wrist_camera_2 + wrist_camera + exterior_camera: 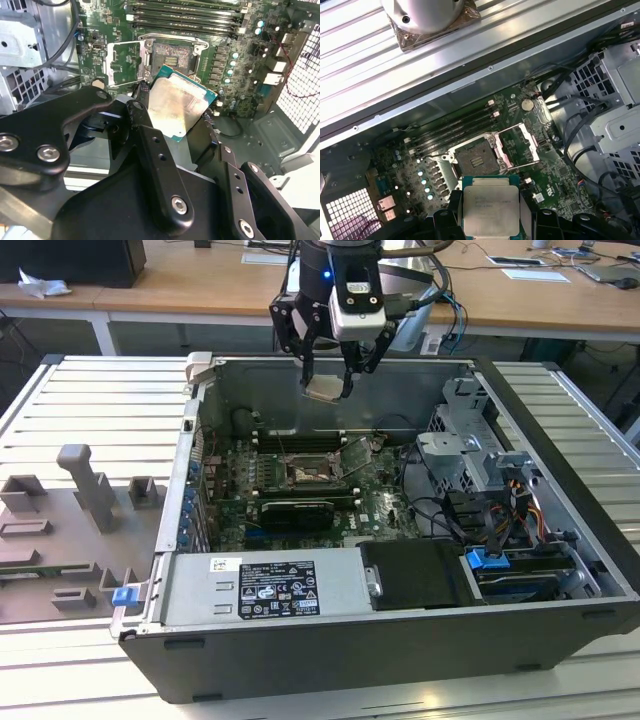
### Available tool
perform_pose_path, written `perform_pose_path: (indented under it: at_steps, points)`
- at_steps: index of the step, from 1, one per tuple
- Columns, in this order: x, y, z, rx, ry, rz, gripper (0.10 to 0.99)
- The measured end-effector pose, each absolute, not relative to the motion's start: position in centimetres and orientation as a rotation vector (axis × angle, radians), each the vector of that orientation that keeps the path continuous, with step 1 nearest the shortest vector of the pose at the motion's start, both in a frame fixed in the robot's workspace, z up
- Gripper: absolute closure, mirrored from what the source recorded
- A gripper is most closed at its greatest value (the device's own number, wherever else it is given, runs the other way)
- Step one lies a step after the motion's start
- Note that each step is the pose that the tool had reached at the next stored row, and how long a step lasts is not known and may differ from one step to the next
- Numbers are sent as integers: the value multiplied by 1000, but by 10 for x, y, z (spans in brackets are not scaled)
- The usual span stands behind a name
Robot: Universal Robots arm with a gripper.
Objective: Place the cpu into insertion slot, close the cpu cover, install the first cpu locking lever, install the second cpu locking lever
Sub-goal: 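Place the cpu into insertion slot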
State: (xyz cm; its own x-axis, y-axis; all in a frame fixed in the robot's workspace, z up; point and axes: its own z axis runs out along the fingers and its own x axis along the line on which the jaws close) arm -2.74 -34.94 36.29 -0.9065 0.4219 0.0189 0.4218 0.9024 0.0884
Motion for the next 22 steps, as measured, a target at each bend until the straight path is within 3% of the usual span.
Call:
perform_pose_path:
  at_steps: [22]
  points:
    - [-27, -349, 362, 1034, 2951, 139, 545]
